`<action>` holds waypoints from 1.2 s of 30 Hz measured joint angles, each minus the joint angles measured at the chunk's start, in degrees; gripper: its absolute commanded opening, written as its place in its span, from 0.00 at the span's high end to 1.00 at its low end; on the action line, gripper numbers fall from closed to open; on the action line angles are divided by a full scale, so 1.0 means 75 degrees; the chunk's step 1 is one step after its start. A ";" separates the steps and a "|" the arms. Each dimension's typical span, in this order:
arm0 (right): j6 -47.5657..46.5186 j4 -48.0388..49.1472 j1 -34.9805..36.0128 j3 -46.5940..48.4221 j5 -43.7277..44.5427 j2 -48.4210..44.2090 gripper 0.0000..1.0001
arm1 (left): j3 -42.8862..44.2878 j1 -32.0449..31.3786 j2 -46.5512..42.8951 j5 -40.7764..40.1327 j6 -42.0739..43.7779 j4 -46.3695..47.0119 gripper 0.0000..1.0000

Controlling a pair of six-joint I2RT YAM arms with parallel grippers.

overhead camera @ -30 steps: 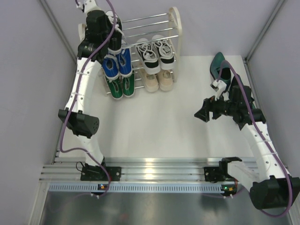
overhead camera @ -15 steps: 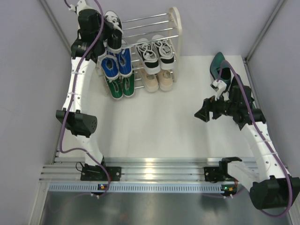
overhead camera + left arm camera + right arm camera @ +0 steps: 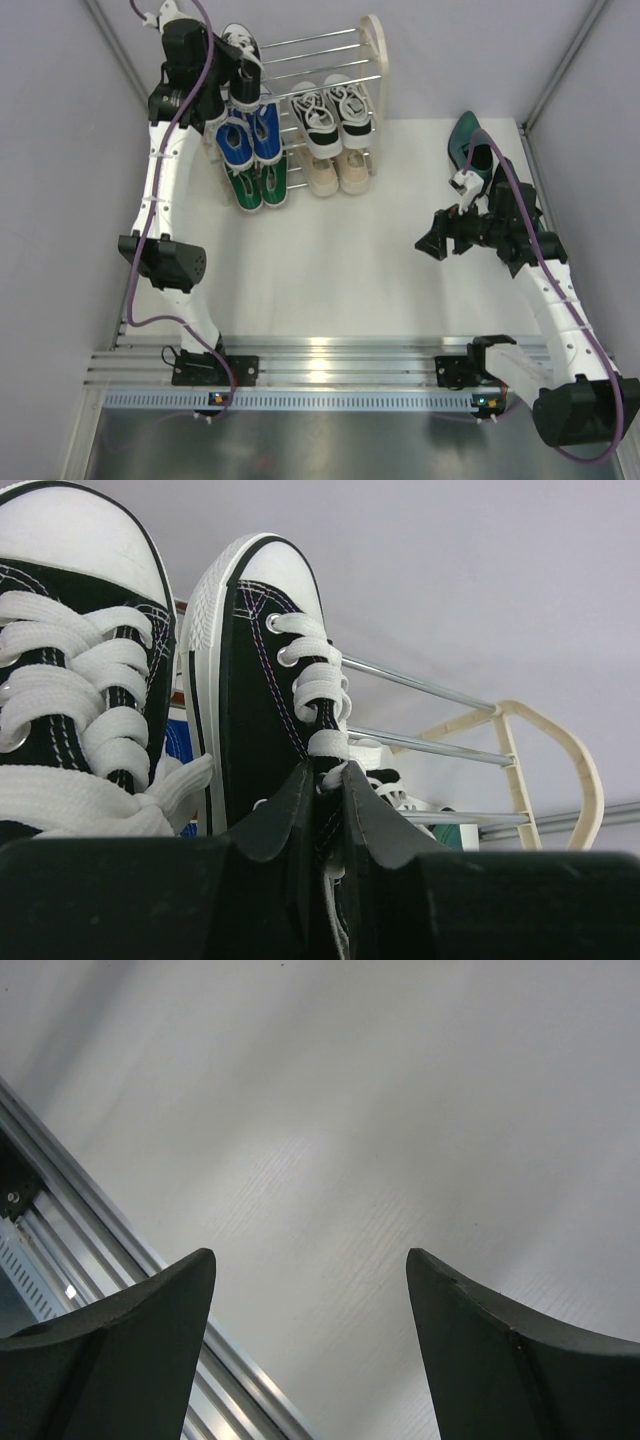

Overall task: Place and organize the shoes onto the shoe shelf
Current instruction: Place the shoe at the shoe shelf.

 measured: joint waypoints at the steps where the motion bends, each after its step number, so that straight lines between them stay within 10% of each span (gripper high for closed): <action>1: 0.0000 0.0000 0.0000 0.0000 0.0000 0.0000 0.23 | 0.0000 0.0009 0.0000 0.0017 -0.0015 0.0009 1.00; 26: -0.0050 0.0000 -0.0003 0.0000 0.0003 0.0000 0.23 | -0.0836 0.0259 -0.0239 0.0187 -0.0192 0.0804 0.98; 36: -0.0052 0.0000 -0.0003 0.0000 0.0003 0.0000 0.23 | -0.0953 0.0271 -0.0344 0.0128 0.0128 0.0933 0.61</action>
